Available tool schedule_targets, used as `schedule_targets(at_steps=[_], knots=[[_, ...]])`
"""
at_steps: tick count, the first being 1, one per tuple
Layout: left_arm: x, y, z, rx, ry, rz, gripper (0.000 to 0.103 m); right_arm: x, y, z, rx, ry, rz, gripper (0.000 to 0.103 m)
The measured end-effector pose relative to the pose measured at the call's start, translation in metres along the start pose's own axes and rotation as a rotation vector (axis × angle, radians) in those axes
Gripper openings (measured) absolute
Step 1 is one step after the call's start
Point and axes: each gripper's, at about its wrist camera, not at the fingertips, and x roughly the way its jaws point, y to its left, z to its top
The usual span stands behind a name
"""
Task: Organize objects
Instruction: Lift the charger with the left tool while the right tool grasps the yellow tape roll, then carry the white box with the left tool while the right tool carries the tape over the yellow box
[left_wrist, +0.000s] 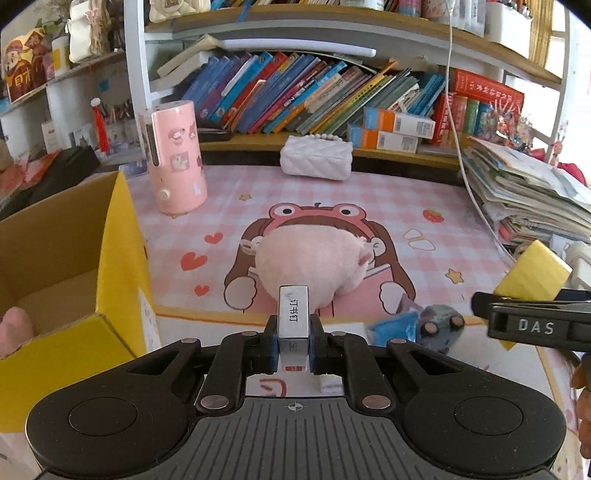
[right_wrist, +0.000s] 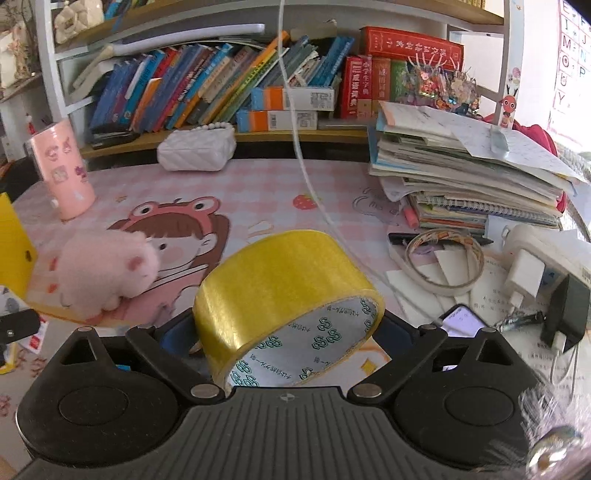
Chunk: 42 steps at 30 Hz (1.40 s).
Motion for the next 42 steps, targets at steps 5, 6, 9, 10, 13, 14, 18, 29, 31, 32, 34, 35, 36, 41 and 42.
schedule_targets(at_steps=[5,6,9,10,13,14,18,29,31,32,34,35,36,41,42], knots=[[-0.015,0.009,-0.011,-0.005,-0.008,-0.013,0.013,-0.018,0.023,-0.012,-0.049,0.003,0.035,0.098],[-0.019,0.012,-0.013,-0.006,-0.010,-0.014,0.013,-0.022,0.028,-0.015,-0.059,0.004,0.041,0.098],[-0.030,0.021,-0.021,-0.011,-0.014,-0.015,0.013,-0.032,0.044,-0.023,-0.087,0.002,0.055,0.098],[-0.033,0.024,-0.023,-0.014,-0.016,-0.013,0.013,-0.035,0.049,-0.026,-0.096,0.002,0.059,0.098],[-0.045,0.039,-0.032,-0.028,-0.025,-0.008,0.013,-0.045,0.065,-0.033,-0.117,-0.001,0.072,0.098],[-0.049,0.044,-0.035,-0.033,-0.027,-0.007,0.013,-0.050,0.072,-0.036,-0.124,-0.003,0.076,0.098],[-0.065,0.066,-0.047,-0.050,-0.036,0.002,0.013,-0.063,0.094,-0.045,-0.145,-0.005,0.091,0.098],[-0.115,0.131,-0.086,-0.107,-0.035,0.060,0.013,-0.102,0.171,-0.079,-0.219,0.012,0.173,0.098],[-0.124,0.141,-0.093,-0.115,-0.036,0.070,0.013,-0.109,0.183,-0.086,-0.230,0.010,0.188,0.098],[-0.128,0.145,-0.096,-0.118,-0.037,0.075,0.013,-0.112,0.188,-0.089,-0.234,0.011,0.195,0.098],[-0.136,0.154,-0.102,-0.122,-0.040,0.086,0.013,-0.117,0.198,-0.094,-0.239,0.014,0.208,0.098],[-0.139,0.158,-0.104,-0.124,-0.042,0.090,0.013,-0.120,0.203,-0.097,-0.241,0.015,0.214,0.098],[-0.142,0.161,-0.106,-0.125,-0.043,0.094,0.013,-0.122,0.208,-0.100,-0.242,0.015,0.218,0.098],[-0.159,0.177,-0.117,-0.129,-0.054,0.115,0.013,-0.136,0.228,-0.114,-0.245,0.016,0.240,0.098],[-0.163,0.180,-0.119,-0.131,-0.059,0.119,0.013,-0.139,0.232,-0.116,-0.246,0.015,0.246,0.098]])
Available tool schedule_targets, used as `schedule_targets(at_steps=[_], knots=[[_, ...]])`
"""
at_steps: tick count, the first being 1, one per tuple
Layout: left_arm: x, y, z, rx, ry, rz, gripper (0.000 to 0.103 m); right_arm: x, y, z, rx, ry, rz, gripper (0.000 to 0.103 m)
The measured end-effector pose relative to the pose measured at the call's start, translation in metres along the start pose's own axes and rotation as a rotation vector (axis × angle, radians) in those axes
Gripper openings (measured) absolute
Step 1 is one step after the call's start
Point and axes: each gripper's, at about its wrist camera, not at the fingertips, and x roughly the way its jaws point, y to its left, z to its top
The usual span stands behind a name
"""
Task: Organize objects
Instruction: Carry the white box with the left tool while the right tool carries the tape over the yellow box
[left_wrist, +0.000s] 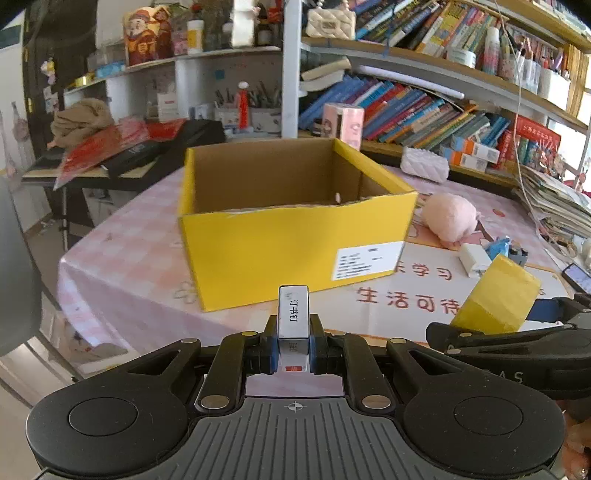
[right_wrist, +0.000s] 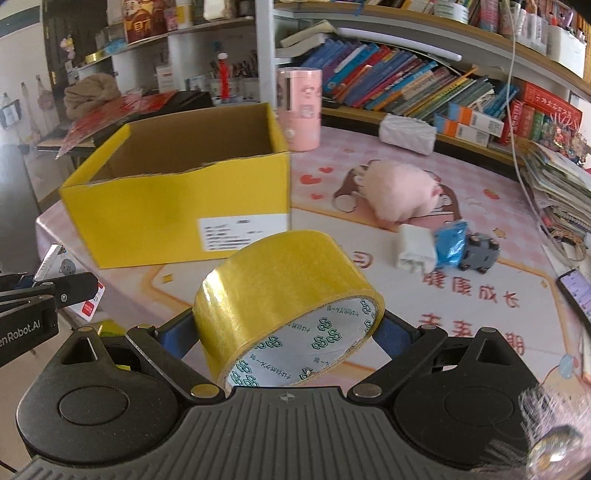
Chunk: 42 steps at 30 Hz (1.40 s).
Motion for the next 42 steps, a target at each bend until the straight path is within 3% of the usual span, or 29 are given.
schedule_targets(at_steps=[12,28,36,42], knots=[[-0.026,0.034,-0.010,-0.008,-0.038,0.030,0.013,-0.012,0.045,-0.010,-0.015,-0.009,0.054,0.098],[-0.044,0.047,-0.010,-0.020,-0.101,0.026,0.013,-0.028,0.063,-0.008,-0.048,-0.041,0.064,0.098],[-0.040,0.047,0.010,0.003,-0.171,0.052,0.013,-0.030,0.058,0.018,-0.055,-0.118,0.079,0.098],[-0.024,0.047,0.038,0.009,-0.209,0.078,0.013,-0.022,0.048,0.056,-0.029,-0.190,0.093,0.098]])
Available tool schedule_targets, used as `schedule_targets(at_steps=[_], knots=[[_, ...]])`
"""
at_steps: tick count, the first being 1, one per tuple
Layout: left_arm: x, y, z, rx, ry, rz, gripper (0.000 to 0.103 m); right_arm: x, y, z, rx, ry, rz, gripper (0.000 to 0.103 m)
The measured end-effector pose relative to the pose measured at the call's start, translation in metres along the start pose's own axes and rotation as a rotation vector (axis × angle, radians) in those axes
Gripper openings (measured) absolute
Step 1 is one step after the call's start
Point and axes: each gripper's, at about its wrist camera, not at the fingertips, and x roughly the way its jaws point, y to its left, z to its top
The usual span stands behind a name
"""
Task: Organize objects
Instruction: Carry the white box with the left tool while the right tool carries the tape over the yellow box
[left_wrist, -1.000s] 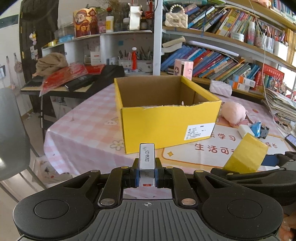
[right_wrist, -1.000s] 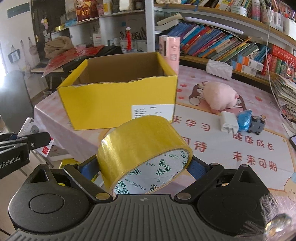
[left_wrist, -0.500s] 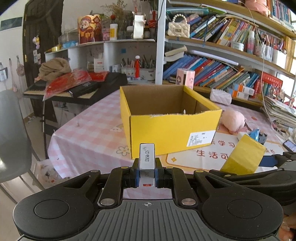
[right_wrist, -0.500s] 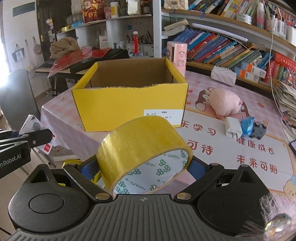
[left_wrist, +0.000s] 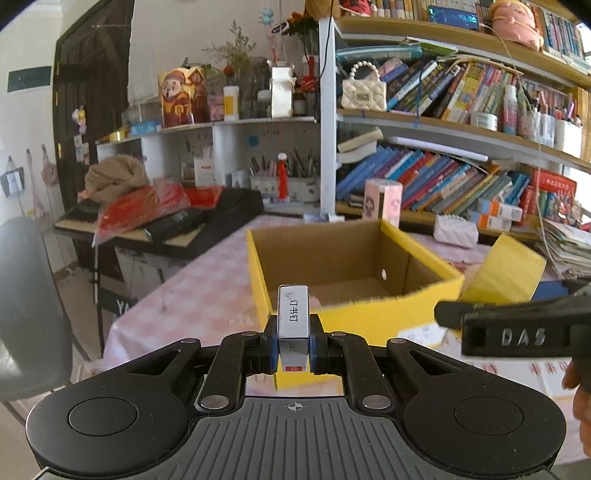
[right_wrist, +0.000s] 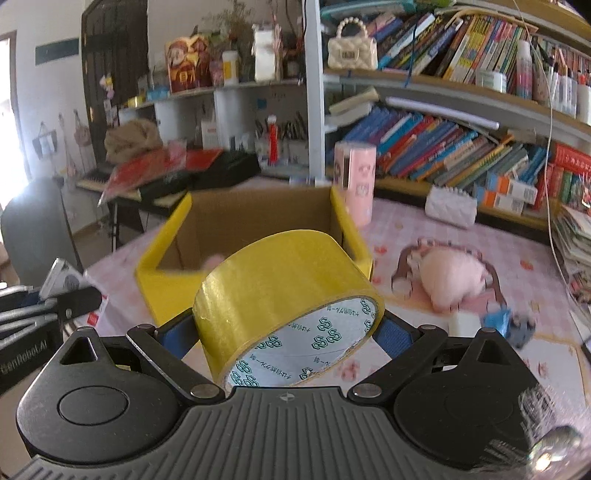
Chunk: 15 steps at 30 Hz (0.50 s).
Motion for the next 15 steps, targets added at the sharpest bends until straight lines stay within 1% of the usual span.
schedule_targets(at_steps=[8,15], knots=[[0.043,-0.012,0.027,0.010,-0.014,0.021,0.013,0.037,-0.019,0.050,0.001,-0.077,0.026,0.098],[0.084,-0.028,0.040,0.023,0.015,0.031,0.013,0.081,-0.030,0.083,-0.019,-0.098,0.067,0.098]])
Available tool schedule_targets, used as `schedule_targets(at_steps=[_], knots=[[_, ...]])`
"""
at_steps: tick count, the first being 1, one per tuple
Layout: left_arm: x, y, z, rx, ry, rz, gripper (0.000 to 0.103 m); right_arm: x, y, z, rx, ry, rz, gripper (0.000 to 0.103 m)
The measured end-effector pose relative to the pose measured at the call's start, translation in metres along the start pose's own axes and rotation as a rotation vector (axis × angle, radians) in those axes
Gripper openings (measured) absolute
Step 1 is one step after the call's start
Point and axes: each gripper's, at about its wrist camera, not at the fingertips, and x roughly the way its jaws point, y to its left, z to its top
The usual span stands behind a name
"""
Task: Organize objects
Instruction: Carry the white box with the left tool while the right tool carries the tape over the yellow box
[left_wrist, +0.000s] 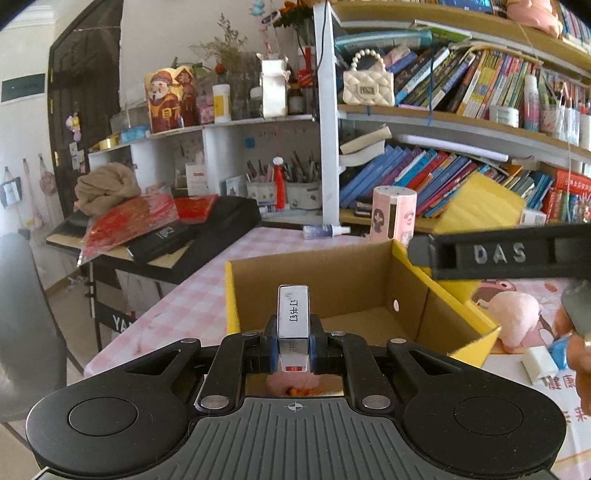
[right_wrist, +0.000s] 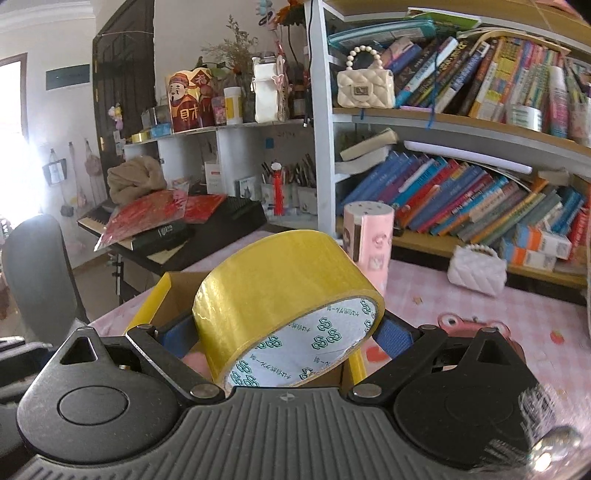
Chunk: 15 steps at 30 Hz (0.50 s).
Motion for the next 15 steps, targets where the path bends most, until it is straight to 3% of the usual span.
schedule_targets(at_steps=[15], knots=[[0.060,-0.026,0.001,0.063,0.121,0.002,0.013,0.080,0.000,0.014,-0.121,0.077,0.112,0.098]])
